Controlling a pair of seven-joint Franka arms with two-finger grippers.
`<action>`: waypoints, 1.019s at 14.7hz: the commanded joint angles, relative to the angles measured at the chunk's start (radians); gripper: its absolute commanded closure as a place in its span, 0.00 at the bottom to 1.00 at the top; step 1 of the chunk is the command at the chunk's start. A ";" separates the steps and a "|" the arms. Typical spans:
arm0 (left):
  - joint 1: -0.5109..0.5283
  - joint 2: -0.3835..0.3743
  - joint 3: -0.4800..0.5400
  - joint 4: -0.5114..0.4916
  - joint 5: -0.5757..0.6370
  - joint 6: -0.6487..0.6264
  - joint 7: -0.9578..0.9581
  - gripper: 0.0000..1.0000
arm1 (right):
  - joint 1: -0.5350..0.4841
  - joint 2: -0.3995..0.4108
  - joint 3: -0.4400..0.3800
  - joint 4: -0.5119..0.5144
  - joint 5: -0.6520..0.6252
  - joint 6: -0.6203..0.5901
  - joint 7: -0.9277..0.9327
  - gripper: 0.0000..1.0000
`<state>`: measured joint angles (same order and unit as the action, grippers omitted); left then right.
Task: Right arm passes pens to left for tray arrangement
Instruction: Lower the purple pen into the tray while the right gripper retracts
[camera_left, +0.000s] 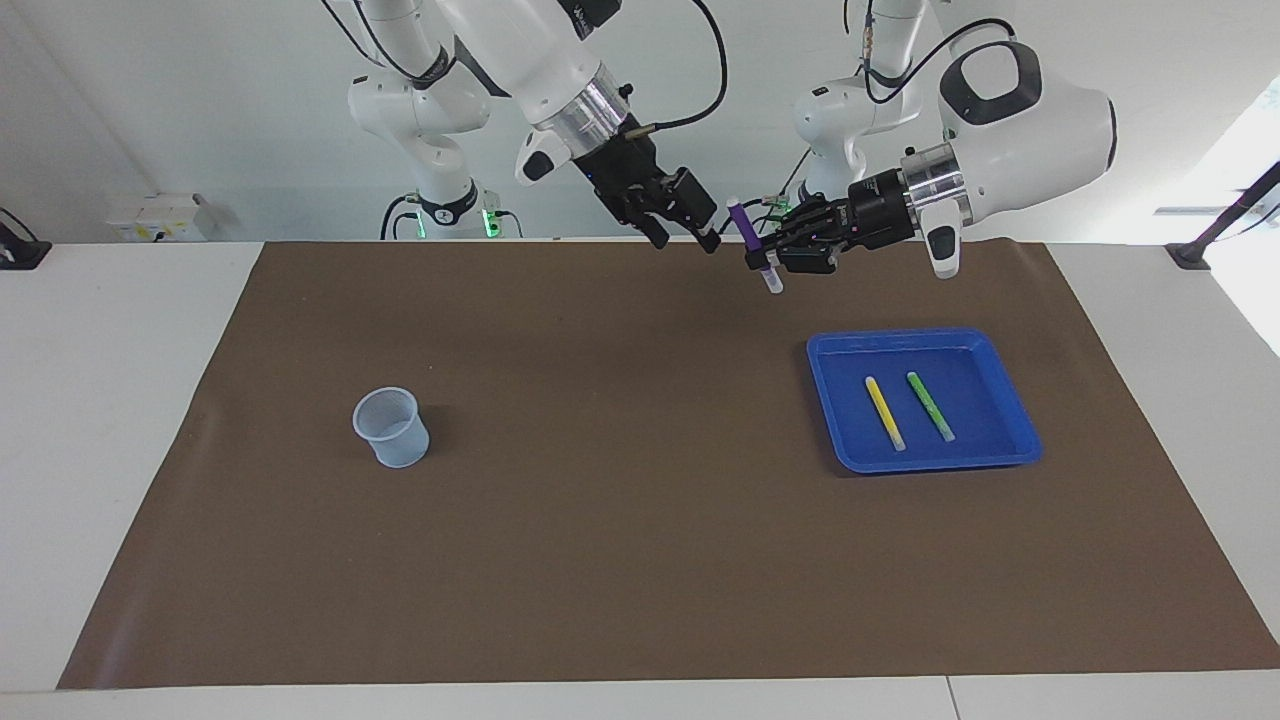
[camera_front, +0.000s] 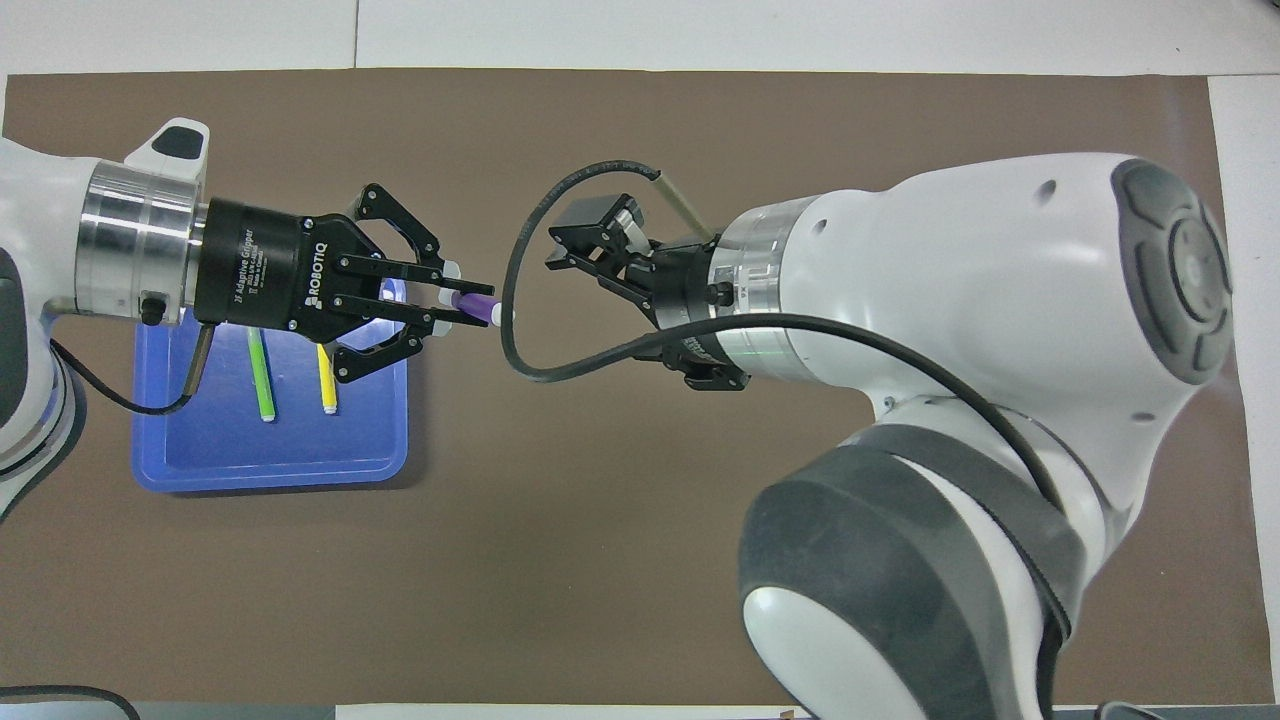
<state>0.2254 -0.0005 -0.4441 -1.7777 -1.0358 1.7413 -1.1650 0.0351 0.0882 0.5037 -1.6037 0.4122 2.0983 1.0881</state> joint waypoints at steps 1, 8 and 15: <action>0.034 -0.039 0.004 -0.051 0.066 0.004 0.120 1.00 | -0.007 -0.015 -0.057 -0.033 -0.061 -0.027 -0.121 0.00; 0.152 -0.042 0.004 -0.126 0.422 -0.013 0.613 1.00 | -0.004 -0.079 -0.284 -0.148 -0.285 -0.113 -0.626 0.00; 0.278 0.117 0.002 -0.161 0.888 0.119 1.175 1.00 | -0.004 -0.090 -0.491 -0.136 -0.469 -0.165 -0.914 0.00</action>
<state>0.5051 0.0719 -0.4332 -1.9356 -0.2593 1.8022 -0.0940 0.0318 0.0213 0.0413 -1.7265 -0.0095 1.9428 0.2329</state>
